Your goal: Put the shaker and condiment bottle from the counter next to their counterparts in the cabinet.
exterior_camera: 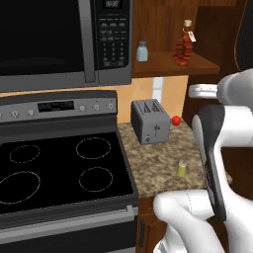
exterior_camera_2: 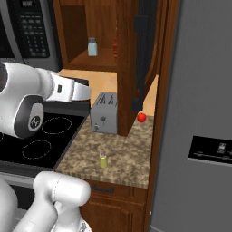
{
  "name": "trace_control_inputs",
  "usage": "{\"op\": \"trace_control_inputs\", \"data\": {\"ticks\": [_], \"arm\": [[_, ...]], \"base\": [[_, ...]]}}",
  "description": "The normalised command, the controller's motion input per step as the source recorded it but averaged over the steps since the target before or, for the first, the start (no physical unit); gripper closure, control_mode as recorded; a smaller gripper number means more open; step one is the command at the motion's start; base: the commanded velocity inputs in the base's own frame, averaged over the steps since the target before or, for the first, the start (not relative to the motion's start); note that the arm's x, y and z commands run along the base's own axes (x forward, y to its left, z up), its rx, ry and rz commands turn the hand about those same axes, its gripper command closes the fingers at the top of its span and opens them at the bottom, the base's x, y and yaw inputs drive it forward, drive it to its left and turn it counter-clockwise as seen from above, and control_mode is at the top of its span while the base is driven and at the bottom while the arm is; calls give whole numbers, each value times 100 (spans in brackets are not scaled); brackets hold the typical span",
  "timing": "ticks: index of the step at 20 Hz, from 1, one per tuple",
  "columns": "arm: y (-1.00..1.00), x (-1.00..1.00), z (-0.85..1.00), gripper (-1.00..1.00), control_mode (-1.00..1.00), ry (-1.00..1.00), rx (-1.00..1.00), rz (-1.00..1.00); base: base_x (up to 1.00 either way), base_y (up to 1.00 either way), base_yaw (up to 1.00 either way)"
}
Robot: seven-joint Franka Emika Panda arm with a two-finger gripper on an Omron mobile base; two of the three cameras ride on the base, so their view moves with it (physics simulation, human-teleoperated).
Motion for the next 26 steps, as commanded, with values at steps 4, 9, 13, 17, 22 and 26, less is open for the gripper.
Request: {"op": "trace_control_inputs", "data": {"ticks": [4, 9, 13, 17, 22, 26], "arm": [[13, -50, -67, -100, -100, -1, -6, -7], [10, -27, -78, -100, -100, -4, 0, -34], [0, -33, -73, -100, -100, -6, 5, -35], [0, -17, -76, -100, -100, -10, 6, -37], [-9, 2, -94, -100, -100, -14, 1, -16], [-13, 2, -81, -100, -100, -14, 0, -1]], "base": [[0, 0, 0], [0, 0, 0], [0, 0, 0], [0, 0, 0], [0, 0, 0], [0, 0, 0]]}}
